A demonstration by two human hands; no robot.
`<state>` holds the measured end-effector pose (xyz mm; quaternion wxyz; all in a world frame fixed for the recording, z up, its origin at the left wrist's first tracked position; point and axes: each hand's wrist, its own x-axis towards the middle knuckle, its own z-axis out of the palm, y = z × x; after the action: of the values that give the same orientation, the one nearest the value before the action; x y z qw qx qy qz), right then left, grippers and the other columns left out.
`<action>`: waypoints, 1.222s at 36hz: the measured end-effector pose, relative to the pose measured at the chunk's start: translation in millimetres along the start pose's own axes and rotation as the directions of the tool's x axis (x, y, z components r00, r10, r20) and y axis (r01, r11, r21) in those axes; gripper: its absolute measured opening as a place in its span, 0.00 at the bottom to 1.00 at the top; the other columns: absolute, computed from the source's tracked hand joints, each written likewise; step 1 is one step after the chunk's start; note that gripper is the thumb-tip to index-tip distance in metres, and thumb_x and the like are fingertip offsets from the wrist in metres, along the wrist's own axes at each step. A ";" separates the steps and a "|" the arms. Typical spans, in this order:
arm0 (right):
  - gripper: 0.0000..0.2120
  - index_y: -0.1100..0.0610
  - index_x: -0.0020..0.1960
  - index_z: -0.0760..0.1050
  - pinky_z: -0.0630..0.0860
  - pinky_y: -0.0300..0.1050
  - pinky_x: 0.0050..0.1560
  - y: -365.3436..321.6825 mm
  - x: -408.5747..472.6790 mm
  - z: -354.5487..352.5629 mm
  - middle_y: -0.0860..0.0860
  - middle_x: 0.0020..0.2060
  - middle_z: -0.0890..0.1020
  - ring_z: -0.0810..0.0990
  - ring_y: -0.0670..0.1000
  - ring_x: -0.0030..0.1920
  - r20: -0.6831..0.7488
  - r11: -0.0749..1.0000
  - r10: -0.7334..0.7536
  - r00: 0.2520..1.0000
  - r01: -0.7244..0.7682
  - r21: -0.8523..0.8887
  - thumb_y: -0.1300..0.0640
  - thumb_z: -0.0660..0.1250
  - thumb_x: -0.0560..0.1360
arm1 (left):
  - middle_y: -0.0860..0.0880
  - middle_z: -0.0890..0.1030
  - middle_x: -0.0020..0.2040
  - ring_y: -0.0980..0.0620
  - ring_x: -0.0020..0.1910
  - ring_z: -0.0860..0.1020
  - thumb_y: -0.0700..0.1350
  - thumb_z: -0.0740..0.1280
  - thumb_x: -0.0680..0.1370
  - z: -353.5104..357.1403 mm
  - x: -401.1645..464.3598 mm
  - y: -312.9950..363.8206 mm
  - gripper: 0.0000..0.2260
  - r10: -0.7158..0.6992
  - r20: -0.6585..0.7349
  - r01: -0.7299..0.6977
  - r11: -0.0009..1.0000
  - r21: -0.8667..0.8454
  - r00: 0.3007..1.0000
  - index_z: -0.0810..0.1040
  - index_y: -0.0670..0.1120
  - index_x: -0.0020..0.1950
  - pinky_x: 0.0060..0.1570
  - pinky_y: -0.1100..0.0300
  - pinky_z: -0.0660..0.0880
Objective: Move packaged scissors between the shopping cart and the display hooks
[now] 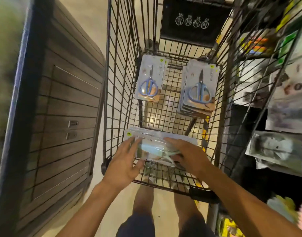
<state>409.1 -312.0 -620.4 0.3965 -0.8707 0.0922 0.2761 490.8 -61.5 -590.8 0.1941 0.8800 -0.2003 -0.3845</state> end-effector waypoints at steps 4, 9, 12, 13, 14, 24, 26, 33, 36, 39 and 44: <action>0.33 0.32 0.76 0.56 0.78 0.49 0.58 -5.7 -14.3 -20.3 0.45 0.68 0.75 0.76 0.50 0.62 -0.091 0.996 0.003 0.996 0.005 0.088 0.52 0.67 0.79 | 0.54 0.60 0.79 0.54 0.79 0.59 0.64 0.58 0.80 -12.8 -0.7 13.4 0.31 -0.006 -0.108 -0.011 0.987 -0.161 0.994 0.57 0.55 0.81 0.75 0.46 0.66; 0.34 0.41 0.78 0.60 0.78 0.49 0.64 -17.6 -23.7 -32.5 0.44 0.70 0.73 0.76 0.45 0.65 -0.218 0.843 0.175 0.960 -0.031 0.538 0.56 0.70 0.77 | 0.56 0.66 0.76 0.55 0.74 0.68 0.58 0.70 0.77 -23.0 4.5 43.9 0.34 -0.111 -0.145 0.020 0.856 -0.517 0.983 0.58 0.60 0.79 0.73 0.51 0.69; 0.34 0.43 0.77 0.61 0.81 0.38 0.55 -23.9 -24.4 -31.1 0.46 0.66 0.75 0.78 0.40 0.61 -0.233 0.735 0.236 0.943 -0.016 0.678 0.60 0.71 0.77 | 0.56 0.73 0.70 0.62 0.64 0.77 0.43 0.75 0.77 -24.2 11.3 67.8 0.38 -0.151 -0.065 0.056 0.679 -0.732 0.986 0.58 0.59 0.79 0.64 0.60 0.77; 0.34 0.42 0.77 0.60 0.81 0.37 0.51 -25.0 -24.1 -29.4 0.45 0.66 0.76 0.80 0.39 0.59 -0.217 0.696 0.248 0.944 -0.018 0.718 0.60 0.70 0.78 | 0.55 0.74 0.69 0.62 0.61 0.79 0.40 0.74 0.76 -23.1 14.0 75.3 0.39 -0.146 -0.045 0.059 0.635 -0.770 0.988 0.57 0.59 0.80 0.62 0.60 0.78; 0.35 0.42 0.78 0.59 0.81 0.36 0.50 -24.8 -24.3 -26.6 0.46 0.66 0.76 0.80 0.39 0.58 -0.202 0.665 0.256 0.945 -0.021 0.746 0.61 0.70 0.78 | 0.53 0.76 0.67 0.61 0.60 0.80 0.38 0.74 0.76 -20.2 17.1 79.9 0.40 -0.141 -0.030 0.061 0.600 -0.798 0.990 0.56 0.58 0.80 0.60 0.58 0.79; 0.36 0.27 0.73 0.55 0.83 0.54 0.57 -36.4 -35.4 -5.5 0.38 0.67 0.74 0.78 0.49 0.65 -0.179 0.652 0.189 0.966 0.014 0.759 0.55 0.70 0.79 | 0.53 0.74 0.73 0.57 0.66 0.78 0.32 0.78 0.70 -2.9 19.4 89.4 0.49 -0.161 -0.143 -0.038 0.526 -0.850 0.977 0.57 0.62 0.80 0.55 0.66 0.78; 0.35 0.27 0.71 0.56 0.83 0.46 0.54 -36.3 -39.0 -9.0 0.28 0.60 0.75 0.80 0.44 0.61 -0.135 0.662 0.141 0.981 0.008 0.749 0.56 0.69 0.79 | 0.56 0.76 0.71 0.57 0.66 0.78 0.32 0.78 0.70 -6.1 14.7 83.2 0.49 -0.183 -0.147 -0.033 0.514 -0.857 0.972 0.57 0.63 0.79 0.55 0.65 0.79; 0.32 0.45 0.78 0.61 0.70 0.42 0.68 -11.9 -19.0 -12.3 0.44 0.71 0.68 0.67 0.46 0.71 -0.296 0.948 0.081 0.952 0.018 0.318 0.49 0.70 0.77 | 0.59 0.63 0.80 0.52 0.78 0.65 0.35 0.76 0.73 -24.1 1.1 55.8 0.47 -0.212 -0.231 -0.043 0.642 -0.765 0.950 0.57 0.69 0.78 0.73 0.41 0.69; 0.40 0.48 0.80 0.56 0.59 0.42 0.73 2.2 -0.2 4.7 0.49 0.76 0.63 0.60 0.50 0.76 -0.215 0.992 0.037 0.976 -0.009 0.127 0.46 0.72 0.75 | 0.59 0.62 0.80 0.52 0.79 0.63 0.35 0.76 0.73 -29.4 -2.0 43.7 0.47 -0.206 -0.263 -0.068 0.652 -0.755 0.943 0.55 0.67 0.79 0.74 0.38 0.65; 0.47 0.51 0.82 0.51 0.48 0.48 0.78 18.4 12.9 32.1 0.52 0.80 0.55 0.52 0.54 0.80 -0.138 0.995 0.035 0.990 -0.048 -0.087 0.44 0.73 0.72 | 0.61 0.61 0.80 0.52 0.79 0.62 0.40 0.77 0.73 -34.4 -4.5 35.7 0.46 -0.185 -0.288 -0.090 0.677 -0.730 0.940 0.55 0.66 0.80 0.74 0.36 0.65; 0.54 0.57 0.80 0.59 0.63 0.67 0.73 40.6 14.9 64.6 0.60 0.77 0.63 0.62 0.63 0.77 -0.178 0.965 0.027 0.984 -0.072 -0.251 0.46 0.81 0.61 | 0.63 0.61 0.80 0.55 0.79 0.62 0.33 0.74 0.75 -35.8 -8.9 29.4 0.45 -0.169 -0.310 -0.108 0.699 -0.707 0.935 0.55 0.64 0.80 0.74 0.37 0.65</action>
<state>379.7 -290.3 -689.1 0.2642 -0.9326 0.1116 0.2190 506.3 -75.2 -548.4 0.5457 0.7927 0.0177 -0.2712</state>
